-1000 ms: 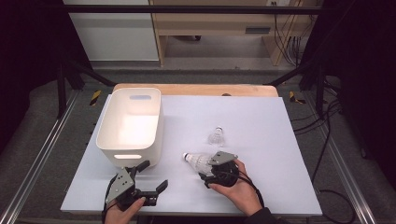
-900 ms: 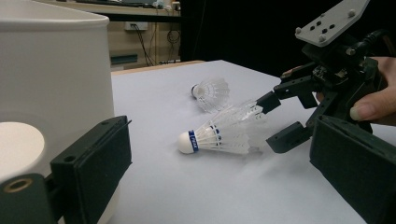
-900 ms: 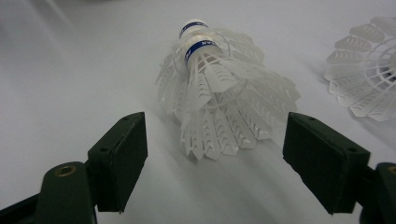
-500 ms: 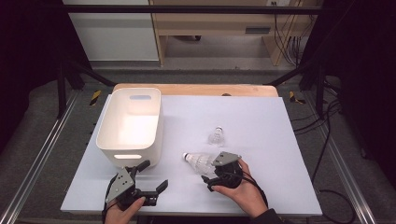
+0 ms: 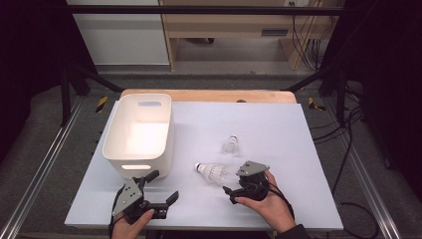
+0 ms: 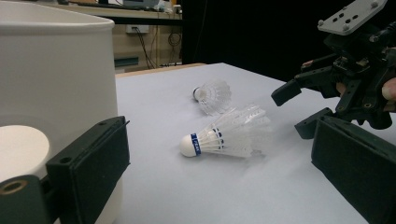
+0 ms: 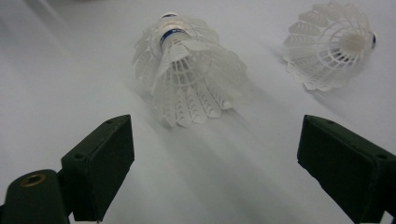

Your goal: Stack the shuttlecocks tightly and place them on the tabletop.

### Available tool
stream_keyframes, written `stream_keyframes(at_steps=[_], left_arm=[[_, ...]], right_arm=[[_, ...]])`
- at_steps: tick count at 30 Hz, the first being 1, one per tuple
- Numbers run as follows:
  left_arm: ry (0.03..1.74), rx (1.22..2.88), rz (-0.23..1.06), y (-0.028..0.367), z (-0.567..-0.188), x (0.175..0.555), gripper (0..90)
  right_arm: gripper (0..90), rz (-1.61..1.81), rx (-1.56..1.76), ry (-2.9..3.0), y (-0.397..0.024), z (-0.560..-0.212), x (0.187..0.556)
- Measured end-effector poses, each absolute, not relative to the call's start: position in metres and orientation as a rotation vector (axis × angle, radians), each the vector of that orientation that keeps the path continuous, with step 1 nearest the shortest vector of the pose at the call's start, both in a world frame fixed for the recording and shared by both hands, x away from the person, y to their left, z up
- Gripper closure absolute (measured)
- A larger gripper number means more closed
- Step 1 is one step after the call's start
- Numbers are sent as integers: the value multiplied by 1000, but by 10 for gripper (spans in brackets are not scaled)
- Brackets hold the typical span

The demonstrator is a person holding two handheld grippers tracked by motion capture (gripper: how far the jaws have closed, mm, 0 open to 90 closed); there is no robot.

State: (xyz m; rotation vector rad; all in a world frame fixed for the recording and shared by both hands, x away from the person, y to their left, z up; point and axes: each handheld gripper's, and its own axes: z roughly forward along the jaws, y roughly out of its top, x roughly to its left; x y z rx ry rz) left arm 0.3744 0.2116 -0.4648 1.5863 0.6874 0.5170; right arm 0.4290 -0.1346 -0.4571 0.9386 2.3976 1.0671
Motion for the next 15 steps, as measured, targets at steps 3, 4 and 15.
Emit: stream_keyframes(at_steps=[3,4,15], left_arm=[[690,1581,521,212,-465,375,39],[691,1579,522,213,-465,375,39],[675,1589,527,213,-464,375,32]], right_arm=[[109,1066,952,2392,-138,-456,429],[108,1067,960,2386,-140,-456,430],[104,1055,1014,2327,-156,-448,436]])
